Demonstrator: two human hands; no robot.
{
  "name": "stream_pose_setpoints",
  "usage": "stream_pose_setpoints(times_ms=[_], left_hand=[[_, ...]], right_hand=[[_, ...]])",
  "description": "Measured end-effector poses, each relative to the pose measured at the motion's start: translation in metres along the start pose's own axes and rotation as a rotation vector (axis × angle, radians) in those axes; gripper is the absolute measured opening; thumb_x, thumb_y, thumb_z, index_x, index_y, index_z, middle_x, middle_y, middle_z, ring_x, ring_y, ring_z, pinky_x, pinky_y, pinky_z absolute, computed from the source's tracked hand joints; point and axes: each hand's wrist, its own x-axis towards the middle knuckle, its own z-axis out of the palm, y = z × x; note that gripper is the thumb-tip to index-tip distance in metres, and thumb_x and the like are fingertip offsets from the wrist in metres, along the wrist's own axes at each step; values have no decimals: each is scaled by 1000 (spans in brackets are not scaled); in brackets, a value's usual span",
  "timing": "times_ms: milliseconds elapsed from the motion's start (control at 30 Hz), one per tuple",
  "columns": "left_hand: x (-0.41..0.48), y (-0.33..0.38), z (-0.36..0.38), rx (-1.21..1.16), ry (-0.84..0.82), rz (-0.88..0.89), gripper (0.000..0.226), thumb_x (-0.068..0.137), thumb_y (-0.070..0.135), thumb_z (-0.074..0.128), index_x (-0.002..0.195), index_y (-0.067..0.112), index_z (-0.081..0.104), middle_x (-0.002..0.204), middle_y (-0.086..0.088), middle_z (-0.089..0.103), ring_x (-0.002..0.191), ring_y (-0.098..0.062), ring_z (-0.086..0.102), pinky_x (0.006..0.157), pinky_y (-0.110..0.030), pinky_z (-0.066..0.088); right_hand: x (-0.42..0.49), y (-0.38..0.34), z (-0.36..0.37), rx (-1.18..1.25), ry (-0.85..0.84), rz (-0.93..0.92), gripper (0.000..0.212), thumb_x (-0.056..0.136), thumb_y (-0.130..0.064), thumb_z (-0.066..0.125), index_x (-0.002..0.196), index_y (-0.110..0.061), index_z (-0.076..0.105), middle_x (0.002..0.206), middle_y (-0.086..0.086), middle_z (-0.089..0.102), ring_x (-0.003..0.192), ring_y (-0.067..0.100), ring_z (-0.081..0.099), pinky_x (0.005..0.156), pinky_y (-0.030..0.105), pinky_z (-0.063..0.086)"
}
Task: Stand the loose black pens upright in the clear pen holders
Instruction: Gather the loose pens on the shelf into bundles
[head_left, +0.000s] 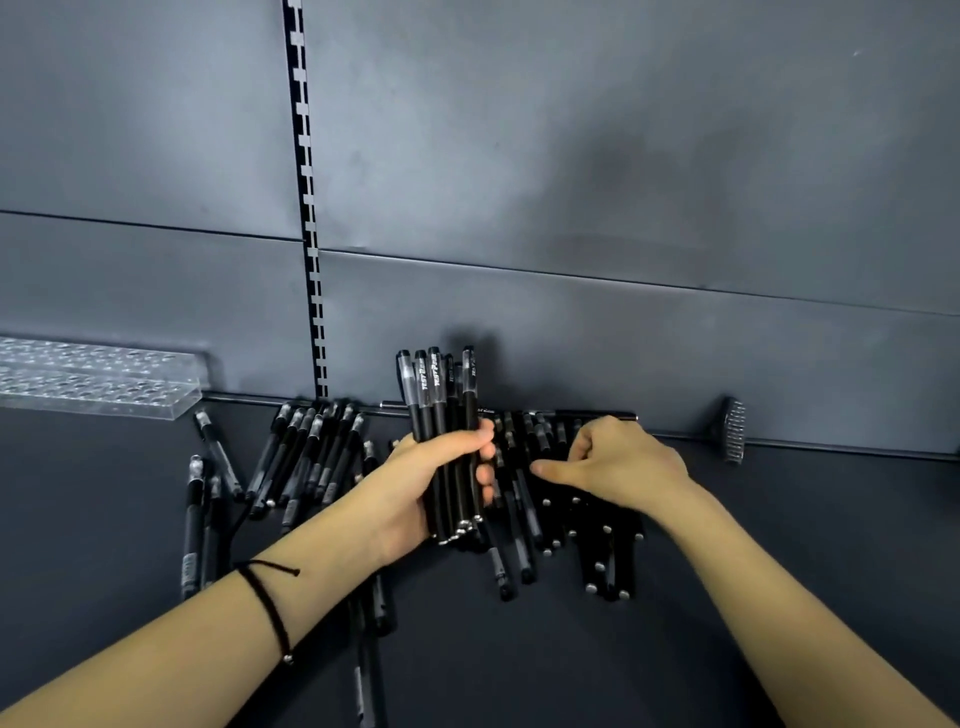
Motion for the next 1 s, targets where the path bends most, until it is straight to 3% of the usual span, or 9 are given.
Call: stream_pose_setpoints(times_ms=[100, 267, 333, 367, 467, 633, 733, 867, 1000], left_hand=[[2, 1, -2, -65, 27, -1, 24, 73, 17, 72, 96, 11, 66, 72, 1, 59, 57, -13, 55, 56, -26, 53], [1, 1, -5, -12, 19, -3, 20, 77, 17, 71, 96, 13, 67, 73, 2, 59, 59, -13, 55, 58, -27, 53], [0, 1, -5, 5, 14, 12, 17, 81, 15, 69, 97, 13, 68, 73, 1, 59, 59, -13, 55, 58, -28, 52], [0, 1, -4, 13, 13, 20, 16, 81, 15, 69, 97, 13, 69, 74, 1, 59, 59, -14, 55, 58, -28, 52], [0, 0, -5, 25, 14, 18, 17, 81, 14, 68, 99, 13, 69, 74, 1, 60, 60, -13, 56, 59, -28, 52], [0, 1, -6, 32, 38, -24, 25, 79, 15, 71, 104, 11, 71, 79, -1, 66, 65, -15, 62, 62, -29, 55], [1, 2, -7, -37, 57, -43, 23, 79, 15, 71, 102, 11, 72, 83, -2, 67, 69, -16, 64, 64, -30, 56], [-1, 5, -10, -35, 80, -67, 14, 81, 22, 71, 92, 13, 71, 80, -3, 65, 71, -17, 64, 64, -29, 56], [-3, 6, -10, 58, 90, -66, 46, 79, 37, 72, 108, 2, 69, 96, -14, 67, 83, -25, 68, 70, -32, 57]], right_hand=[[-1, -8, 0, -39, -5, -6, 55, 72, -71, 64, 86, -18, 69, 87, -7, 69, 83, 14, 64, 78, 32, 49], [6, -9, -2, 13, -100, -43, 47, 67, -59, 75, 81, -15, 69, 84, -5, 69, 82, 15, 65, 82, 34, 54], [10, -4, -1, 68, -139, -78, 42, 69, -49, 78, 64, -12, 59, 63, -9, 61, 63, 11, 58, 67, 28, 51], [10, -3, 0, 103, -160, -98, 47, 71, -42, 78, 54, -14, 46, 48, -12, 49, 50, 8, 47, 55, 25, 41], [10, 2, 1, 273, -186, -131, 60, 77, -29, 79, 49, -19, 26, 32, -13, 24, 32, 7, 26, 42, 23, 24], [10, 9, 1, 534, -181, -90, 40, 85, -33, 73, 62, -14, 47, 35, -18, 39, 29, -3, 40, 34, 7, 25], [6, 6, -2, 777, -216, -122, 24, 86, -37, 70, 75, -15, 66, 49, -13, 47, 35, 0, 40, 35, 10, 28], [-10, -14, -4, 1029, -319, -251, 31, 87, -32, 64, 93, -2, 70, 49, -9, 40, 41, 3, 32, 38, 18, 17], [-28, -30, 3, 957, -435, -330, 25, 87, -35, 65, 91, -11, 74, 55, -9, 50, 44, 3, 37, 39, 17, 19]])
